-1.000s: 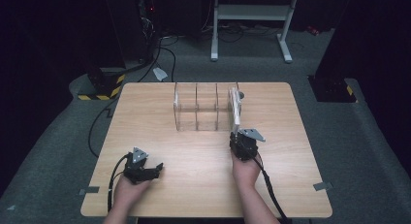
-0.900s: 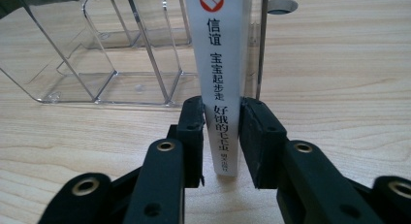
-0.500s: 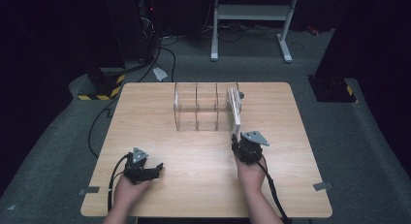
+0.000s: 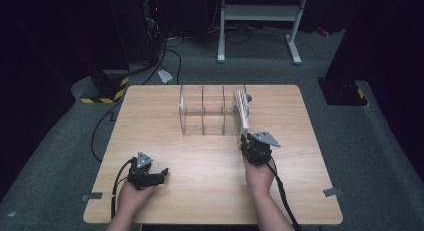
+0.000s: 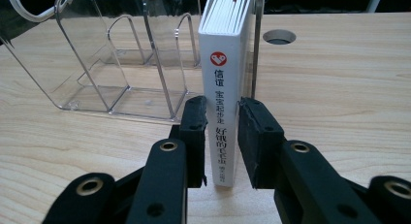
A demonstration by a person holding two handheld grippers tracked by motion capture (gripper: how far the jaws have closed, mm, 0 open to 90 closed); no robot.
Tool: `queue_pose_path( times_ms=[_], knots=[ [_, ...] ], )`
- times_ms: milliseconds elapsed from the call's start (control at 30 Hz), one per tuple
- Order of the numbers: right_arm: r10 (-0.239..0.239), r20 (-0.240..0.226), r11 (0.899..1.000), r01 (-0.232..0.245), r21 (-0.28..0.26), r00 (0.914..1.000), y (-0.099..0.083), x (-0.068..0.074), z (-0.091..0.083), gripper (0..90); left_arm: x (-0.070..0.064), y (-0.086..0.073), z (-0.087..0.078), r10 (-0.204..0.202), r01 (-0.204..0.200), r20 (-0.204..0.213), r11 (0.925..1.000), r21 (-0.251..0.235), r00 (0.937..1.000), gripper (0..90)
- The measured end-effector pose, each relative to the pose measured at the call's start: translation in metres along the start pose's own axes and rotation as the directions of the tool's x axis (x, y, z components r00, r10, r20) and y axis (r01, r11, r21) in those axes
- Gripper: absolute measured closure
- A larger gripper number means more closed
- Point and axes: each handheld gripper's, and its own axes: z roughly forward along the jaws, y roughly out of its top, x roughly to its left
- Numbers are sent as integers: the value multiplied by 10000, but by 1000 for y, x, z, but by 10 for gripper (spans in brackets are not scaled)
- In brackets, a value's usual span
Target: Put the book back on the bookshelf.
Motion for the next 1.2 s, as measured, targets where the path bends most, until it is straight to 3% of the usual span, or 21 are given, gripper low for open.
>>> queue_pose_path(
  times_ms=[467, 1200],
  knots=[
    [518, 146, 9987, -517, -39, 9986, 3, 5, 6, 734, 0, 0, 0, 15, -15, 4, 10000, -5, 10000, 181],
    [576, 507, 9983, -573, -81, 9970, 10, 8, 20, 735, 0, 0, 0, -15, 15, 28, 10000, -1, 10000, 181]
  ],
)
